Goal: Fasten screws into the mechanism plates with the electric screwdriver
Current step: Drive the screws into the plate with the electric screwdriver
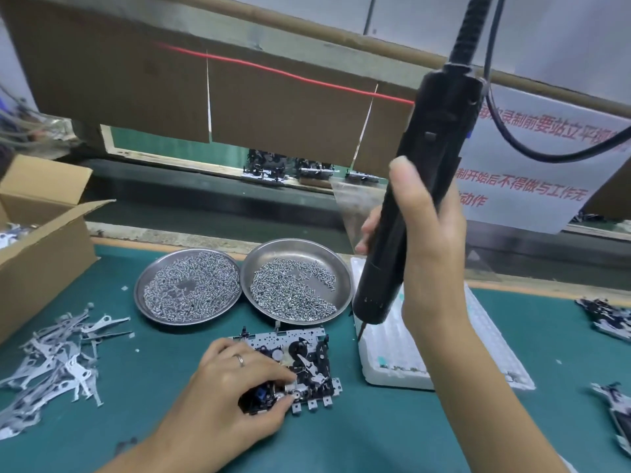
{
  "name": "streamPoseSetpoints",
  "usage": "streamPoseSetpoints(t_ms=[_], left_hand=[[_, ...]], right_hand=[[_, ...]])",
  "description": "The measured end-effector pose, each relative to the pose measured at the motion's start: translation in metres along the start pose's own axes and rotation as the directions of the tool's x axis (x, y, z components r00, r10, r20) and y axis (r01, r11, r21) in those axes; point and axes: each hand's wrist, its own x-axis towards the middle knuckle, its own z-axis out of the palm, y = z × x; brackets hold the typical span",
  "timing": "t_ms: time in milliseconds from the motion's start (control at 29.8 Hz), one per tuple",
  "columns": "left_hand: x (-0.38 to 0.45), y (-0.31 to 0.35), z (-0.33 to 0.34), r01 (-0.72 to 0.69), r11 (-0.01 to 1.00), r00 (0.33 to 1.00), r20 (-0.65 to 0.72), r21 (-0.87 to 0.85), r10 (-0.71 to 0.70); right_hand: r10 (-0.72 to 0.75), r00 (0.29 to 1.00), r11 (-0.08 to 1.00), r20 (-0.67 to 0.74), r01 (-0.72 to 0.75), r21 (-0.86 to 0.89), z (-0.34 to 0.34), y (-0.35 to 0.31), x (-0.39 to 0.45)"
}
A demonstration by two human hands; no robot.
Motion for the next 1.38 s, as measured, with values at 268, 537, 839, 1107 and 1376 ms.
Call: streamPoseSetpoints(t_ms=[268, 537, 839, 1107, 1376], left_hand=[[0.005, 0.002, -0.002, -0.012, 1.000, 1.000, 0.002, 0.000, 0.012], [-0.002, 0.006, -0.005, 0.071, 0.997, 0.996, 0.047, -0.003, -0.070], [-0.001, 0.007, -0.005, 0.071, 0.997, 0.994, 0.077, 0.036, -0.074], [0.000, 0.006, -0.004, 0.068, 0.998, 0.996, 0.051, 0.017, -0.069], [0.000, 0.006, -0.004, 0.077, 0.996, 0.996, 0.049, 0.037, -0.079]], right_hand=[[0.149, 0.989, 0.966, 0.014, -0.148, 0.212, 0.006, -0.013, 0.010], [0.115, 0.975, 0.949, 0.190, -0.164, 0.269, 0.026, 0.017, -0.023], [0.040, 0.983, 0.949, 0.182, -0.094, 0.300, 0.041, 0.046, -0.052], [0.043, 0.986, 0.949, 0.159, -0.090, 0.302, 0.040, 0.048, -0.051], [0.043, 0.985, 0.941, 0.167, -0.096, 0.323, 0.042, 0.046, -0.053]])
